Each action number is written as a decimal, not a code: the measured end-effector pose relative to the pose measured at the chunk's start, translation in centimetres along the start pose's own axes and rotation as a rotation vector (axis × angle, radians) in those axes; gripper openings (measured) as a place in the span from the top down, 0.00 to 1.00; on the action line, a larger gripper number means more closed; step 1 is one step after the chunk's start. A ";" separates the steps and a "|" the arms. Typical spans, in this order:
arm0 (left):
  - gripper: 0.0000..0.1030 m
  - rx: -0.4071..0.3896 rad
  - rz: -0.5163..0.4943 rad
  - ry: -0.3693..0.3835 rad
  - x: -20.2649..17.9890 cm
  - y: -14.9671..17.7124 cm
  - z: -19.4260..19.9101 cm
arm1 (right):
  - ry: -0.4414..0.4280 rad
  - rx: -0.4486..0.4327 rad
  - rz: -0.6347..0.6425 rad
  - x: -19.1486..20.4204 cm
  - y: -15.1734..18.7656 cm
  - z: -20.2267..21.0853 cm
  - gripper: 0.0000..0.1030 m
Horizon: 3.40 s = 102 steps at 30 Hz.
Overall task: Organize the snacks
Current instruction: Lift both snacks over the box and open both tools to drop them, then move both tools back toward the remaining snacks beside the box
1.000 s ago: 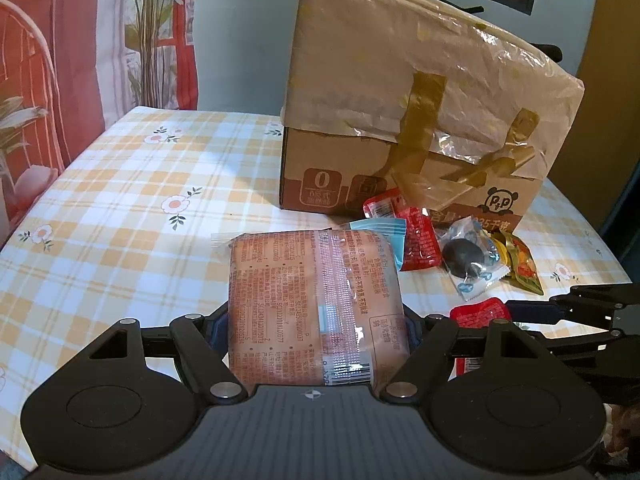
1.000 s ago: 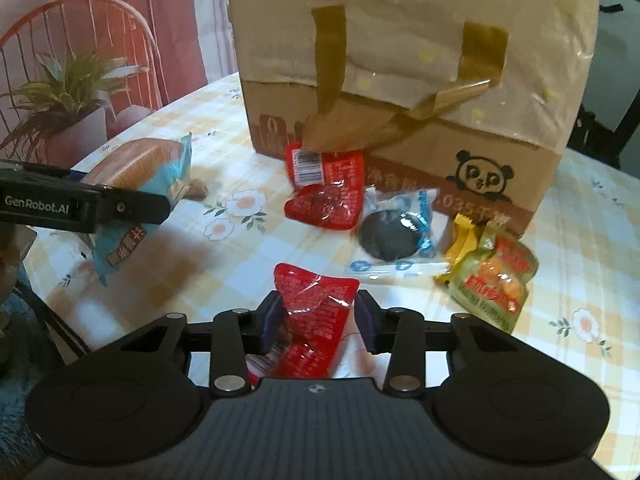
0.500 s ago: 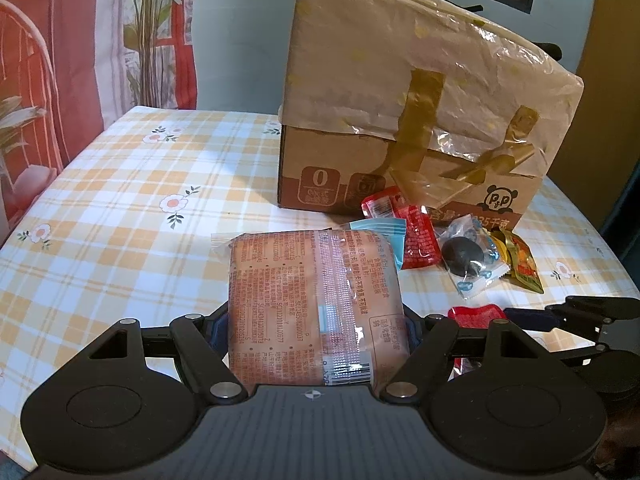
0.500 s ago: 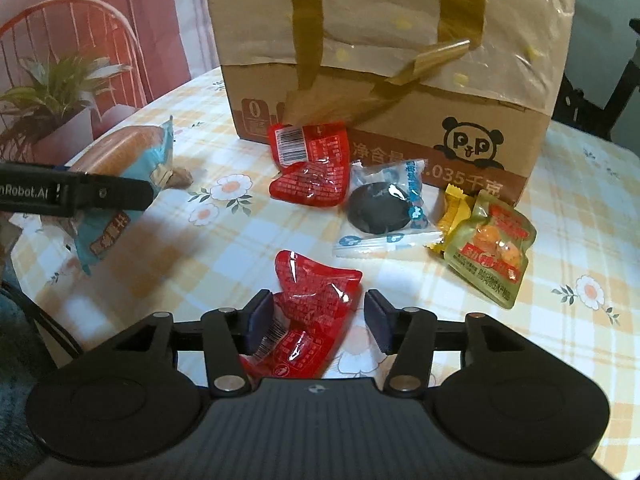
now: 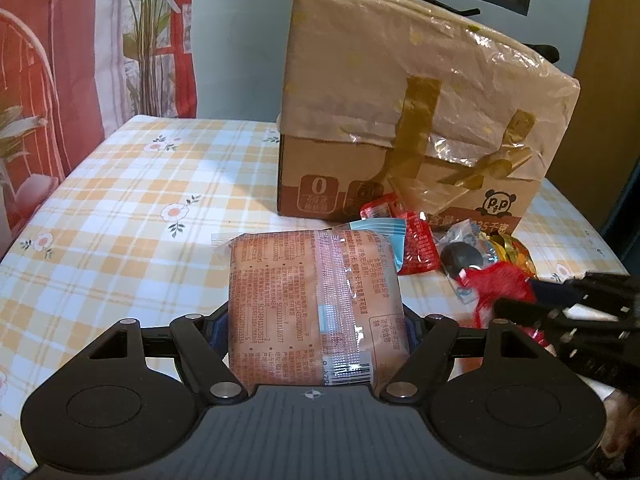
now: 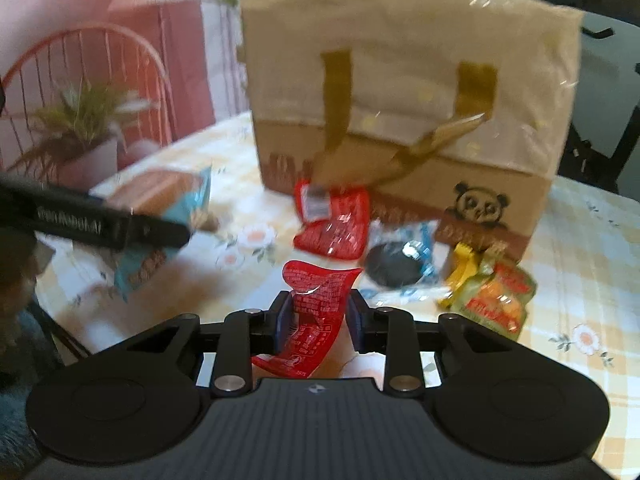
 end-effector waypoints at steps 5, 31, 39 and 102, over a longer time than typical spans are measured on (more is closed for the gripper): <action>0.25 -0.053 -0.022 0.002 -0.1 -2.6 0.8 | 0.020 -0.100 -0.021 -1.3 -2.6 1.7 0.70; 0.25 -0.286 -0.065 0.065 -8.2 -23.8 -7.7 | 0.206 -0.435 0.116 -12.1 -20.9 -1.9 0.69; 0.24 -0.181 -0.099 0.062 -9.0 -22.4 -11.6 | 0.206 -0.378 0.083 -13.9 -19.5 -3.5 0.66; 0.28 -0.062 0.092 -0.086 4.2 -6.5 -3.7 | 0.319 -0.078 -0.286 -13.6 -0.5 -1.7 0.42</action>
Point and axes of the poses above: each gripper's, at about its wrist camera, not at the fingertips, and z roughly against the way its jaws point, x to its left, y to its underside, the point moved 7 cm from there along -z, roughly the way its jaws point, and after that the axes turned 13 degrees about -x, right-handed, at the moved point
